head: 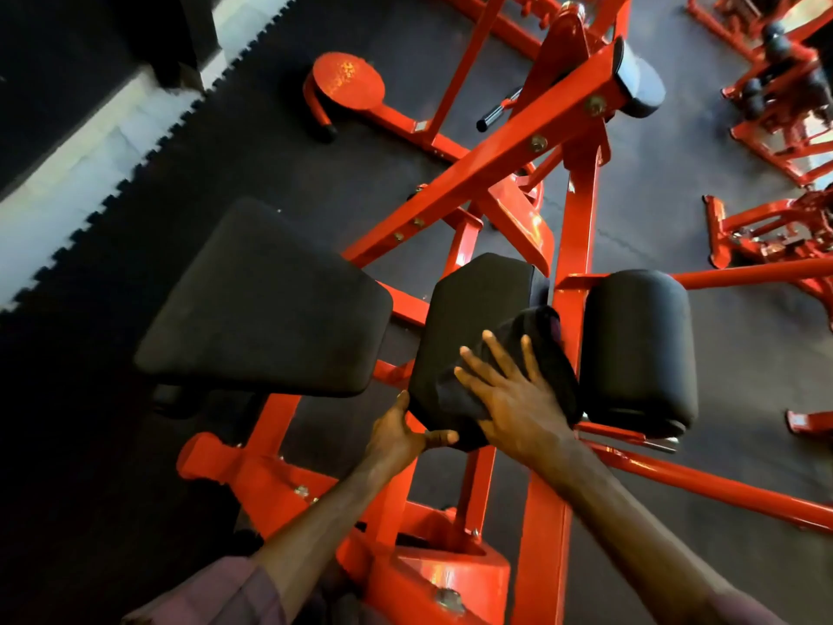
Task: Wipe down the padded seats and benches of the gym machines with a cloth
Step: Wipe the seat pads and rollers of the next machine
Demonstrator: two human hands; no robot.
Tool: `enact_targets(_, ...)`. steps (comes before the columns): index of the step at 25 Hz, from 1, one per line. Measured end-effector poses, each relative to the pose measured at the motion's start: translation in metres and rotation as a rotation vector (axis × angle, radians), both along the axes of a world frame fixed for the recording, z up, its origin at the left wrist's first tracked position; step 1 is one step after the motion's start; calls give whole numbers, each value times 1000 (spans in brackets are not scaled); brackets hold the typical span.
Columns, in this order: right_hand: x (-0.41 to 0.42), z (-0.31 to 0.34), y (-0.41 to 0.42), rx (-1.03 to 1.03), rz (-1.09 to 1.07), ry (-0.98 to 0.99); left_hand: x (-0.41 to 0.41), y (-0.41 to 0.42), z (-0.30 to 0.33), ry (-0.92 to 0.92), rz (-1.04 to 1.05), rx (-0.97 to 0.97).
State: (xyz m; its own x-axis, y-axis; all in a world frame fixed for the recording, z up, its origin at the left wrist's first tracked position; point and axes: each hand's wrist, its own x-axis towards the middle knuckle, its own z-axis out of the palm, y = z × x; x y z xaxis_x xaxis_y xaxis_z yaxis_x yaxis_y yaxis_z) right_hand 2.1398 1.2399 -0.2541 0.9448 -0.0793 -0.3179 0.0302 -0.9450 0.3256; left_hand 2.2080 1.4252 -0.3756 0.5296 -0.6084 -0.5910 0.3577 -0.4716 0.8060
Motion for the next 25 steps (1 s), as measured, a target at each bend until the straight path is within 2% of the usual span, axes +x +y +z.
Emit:
enact_targets(1,0,5,-8,11,-18,-47,0,1,2,4,2,8)
enact_targets(4,48,9,-17,14,-325,-100,-1,-3,-2,26,64,21)
enact_targets(5,57,8,-9,-5,-369,-89,-3,-4,-9,47,92,19)
enact_targets(9,26,1,-12,-7,-138,16,0,-7,2,79,86,15)
enact_targets(10,27,6,-23,18,-141,-6,1,-7,6,77,68,13)
enact_targets(12,58,11,-36,33,-284,-48,4,-7,12,65,36,37)
enact_targets(14,78,9,-27,-26,-374,-48,5,-9,13,73,22,45)
enact_targets(18,31,8,-31,30,-114,1,8,-12,11,108,22,34)
enact_targets(19,29,14,-42,56,-122,-28,11,-12,11,106,26,24)
enact_targets(21,58,17,-52,28,-274,-60,15,-13,8,101,38,5)
enact_targets(23,93,14,-40,-34,-380,4,15,-14,5,119,38,-4)
enact_targets(25,93,7,-33,-74,-305,90,16,-14,5,104,41,-5)
